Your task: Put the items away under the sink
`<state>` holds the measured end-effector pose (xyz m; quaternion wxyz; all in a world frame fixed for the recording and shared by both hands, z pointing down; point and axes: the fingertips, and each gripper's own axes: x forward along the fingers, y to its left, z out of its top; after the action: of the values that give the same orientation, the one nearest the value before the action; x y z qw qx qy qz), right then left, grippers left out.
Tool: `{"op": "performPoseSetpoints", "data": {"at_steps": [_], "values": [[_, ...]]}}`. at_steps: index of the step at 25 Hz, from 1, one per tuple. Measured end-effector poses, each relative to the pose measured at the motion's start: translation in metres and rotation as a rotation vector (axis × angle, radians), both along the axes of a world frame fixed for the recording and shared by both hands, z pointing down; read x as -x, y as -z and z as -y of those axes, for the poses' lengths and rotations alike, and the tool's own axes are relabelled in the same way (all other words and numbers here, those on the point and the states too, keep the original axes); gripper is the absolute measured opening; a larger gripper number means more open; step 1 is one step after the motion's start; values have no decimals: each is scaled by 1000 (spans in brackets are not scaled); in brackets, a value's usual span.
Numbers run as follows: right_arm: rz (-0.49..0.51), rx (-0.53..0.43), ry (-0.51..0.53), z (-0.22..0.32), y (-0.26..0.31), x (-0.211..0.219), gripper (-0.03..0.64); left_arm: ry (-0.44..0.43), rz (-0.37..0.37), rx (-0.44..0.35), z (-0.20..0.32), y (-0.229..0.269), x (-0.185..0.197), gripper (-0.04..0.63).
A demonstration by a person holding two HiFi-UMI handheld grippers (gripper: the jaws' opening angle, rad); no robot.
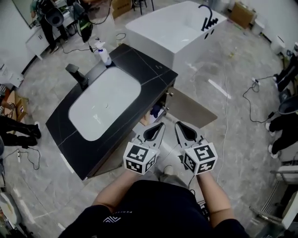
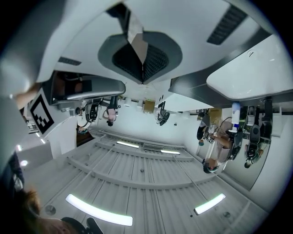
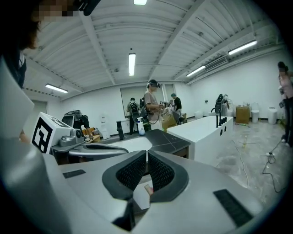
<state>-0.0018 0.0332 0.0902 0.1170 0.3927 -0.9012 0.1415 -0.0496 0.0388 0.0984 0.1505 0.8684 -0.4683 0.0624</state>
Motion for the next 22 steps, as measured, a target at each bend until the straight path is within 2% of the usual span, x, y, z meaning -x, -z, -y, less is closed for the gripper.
{"op": "performPoseSetpoints", "data": {"at_steps": [12, 22], "values": [[23, 42, 77, -22, -3, 17, 37, 55, 5, 14, -19, -4, 13, 9], [38, 41, 88, -26, -4, 21, 37, 100, 2, 29, -28, -9, 27, 9]]}}
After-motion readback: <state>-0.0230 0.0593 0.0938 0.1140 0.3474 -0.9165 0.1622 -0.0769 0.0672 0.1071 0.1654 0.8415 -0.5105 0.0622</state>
